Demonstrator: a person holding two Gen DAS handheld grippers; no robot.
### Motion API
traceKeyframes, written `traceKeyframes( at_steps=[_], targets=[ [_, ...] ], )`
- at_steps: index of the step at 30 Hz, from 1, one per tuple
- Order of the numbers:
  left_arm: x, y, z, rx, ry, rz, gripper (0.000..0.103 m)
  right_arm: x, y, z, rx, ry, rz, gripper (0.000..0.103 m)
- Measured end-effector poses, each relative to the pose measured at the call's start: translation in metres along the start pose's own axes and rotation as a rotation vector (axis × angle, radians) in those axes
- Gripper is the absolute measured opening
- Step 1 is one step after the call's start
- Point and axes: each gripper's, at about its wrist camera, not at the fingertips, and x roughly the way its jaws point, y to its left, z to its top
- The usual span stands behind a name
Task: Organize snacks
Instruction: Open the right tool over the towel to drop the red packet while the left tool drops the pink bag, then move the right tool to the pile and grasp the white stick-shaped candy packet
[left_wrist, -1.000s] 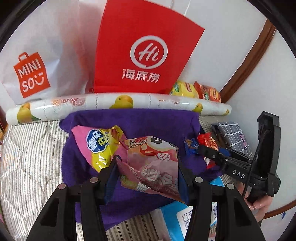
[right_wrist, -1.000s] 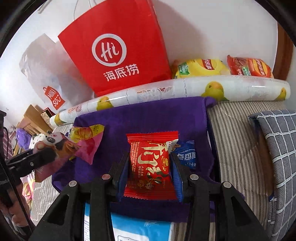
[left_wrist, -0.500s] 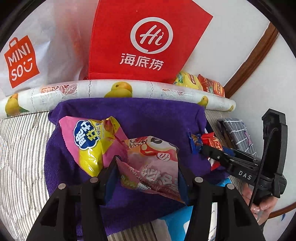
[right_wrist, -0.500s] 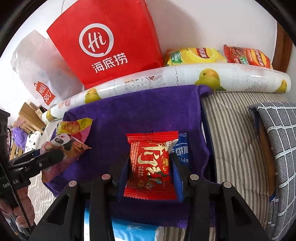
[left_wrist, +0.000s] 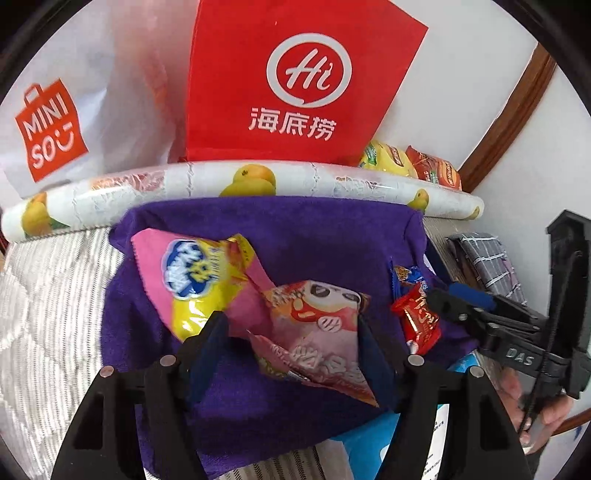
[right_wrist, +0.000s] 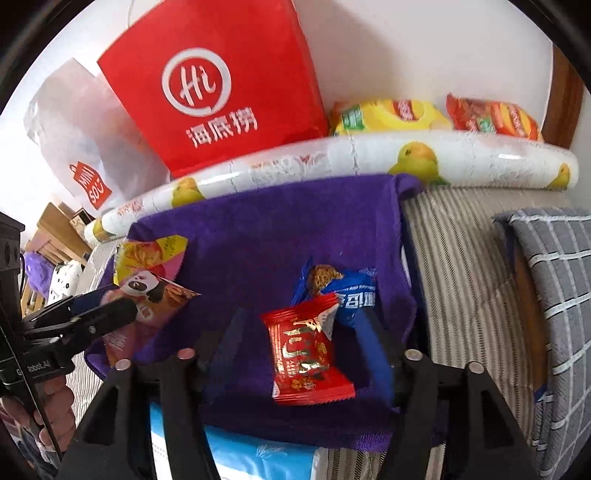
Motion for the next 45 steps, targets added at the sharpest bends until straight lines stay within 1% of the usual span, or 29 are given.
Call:
traceKeyframes(
  at_steps=[3,8,9,11,13,15,17,21,23,25,27,30,33,38,40,41,42,43,44,45],
  targets=[
    [-0.007,0.001,-0.002,-0.006,-0.009,-0.003,0.071,-0.016,0.004,-0.001,0.008,-0.032,-0.011,0.065],
    [-0.025,0.003,-0.009,-0.027,-0.024,-0.004,0.071,-0.049,0.007,-0.014,0.023,-0.091,0.018,0.066],
    [-0.03,0.004,-0.013,-0.032,-0.029,0.004,0.071,-0.055,0.008,-0.018,0.022,-0.099,0.014,0.066],
    [-0.038,0.004,-0.021,-0.038,-0.034,0.043,0.071,-0.07,0.01,-0.029,0.02,-0.115,-0.001,0.066],
    [-0.047,0.006,-0.03,-0.041,-0.044,0.032,0.071,-0.082,0.012,-0.042,0.022,-0.124,-0.009,0.063],
    [-0.057,0.01,-0.039,-0.058,-0.05,0.018,0.071,-0.095,0.017,-0.06,0.008,-0.123,-0.007,0.052],
    [-0.068,0.013,-0.048,-0.077,-0.062,0.013,0.071,-0.104,0.022,-0.075,-0.001,-0.116,-0.008,0.047],
    [-0.086,0.016,-0.065,-0.092,-0.072,0.002,0.071,-0.116,0.035,-0.106,-0.043,-0.108,0.001,0.043],
    [-0.095,0.019,-0.074,-0.092,-0.078,0.004,0.071,-0.119,0.04,-0.119,-0.059,-0.104,0.012,0.043],
    [-0.103,0.023,-0.084,-0.092,-0.086,0.022,0.071,-0.119,0.045,-0.13,-0.058,-0.092,0.048,0.043],
    [-0.107,0.028,-0.092,-0.097,-0.089,0.037,0.071,-0.118,0.052,-0.141,-0.058,-0.073,0.105,0.043],
    [-0.11,0.037,-0.102,-0.113,-0.077,0.031,0.071,-0.114,0.065,-0.154,-0.079,-0.061,0.142,0.043],
    [-0.116,0.046,-0.112,-0.115,-0.077,0.026,0.071,-0.107,0.078,-0.16,-0.114,-0.057,0.149,0.043],
    [-0.124,0.056,-0.124,-0.123,-0.087,0.015,0.071,-0.091,0.093,-0.163,-0.126,-0.025,0.16,0.043],
    [-0.125,0.059,-0.127,-0.122,-0.085,0.021,0.071,-0.083,0.097,-0.163,-0.133,-0.008,0.141,0.043],
    [-0.126,0.06,-0.128,-0.118,-0.08,0.029,0.071,-0.078,0.1,-0.164,-0.144,-0.001,0.118,0.04],
    [-0.127,0.06,-0.129,-0.115,-0.08,0.037,0.071,-0.075,0.101,-0.164,-0.16,0.002,0.089,0.033],
    [-0.129,0.061,-0.13,-0.111,-0.083,0.041,0.071,-0.074,0.102,-0.165,-0.17,0.003,0.071,0.028],
    [-0.132,0.062,-0.13,-0.112,-0.083,0.049,0.071,-0.074,0.101,-0.165,-0.172,0.007,0.072,0.022],
    [-0.134,0.063,-0.13,-0.114,-0.084,0.053,0.071,-0.075,0.1,-0.166,-0.169,0.006,0.079,0.022]
  ],
)
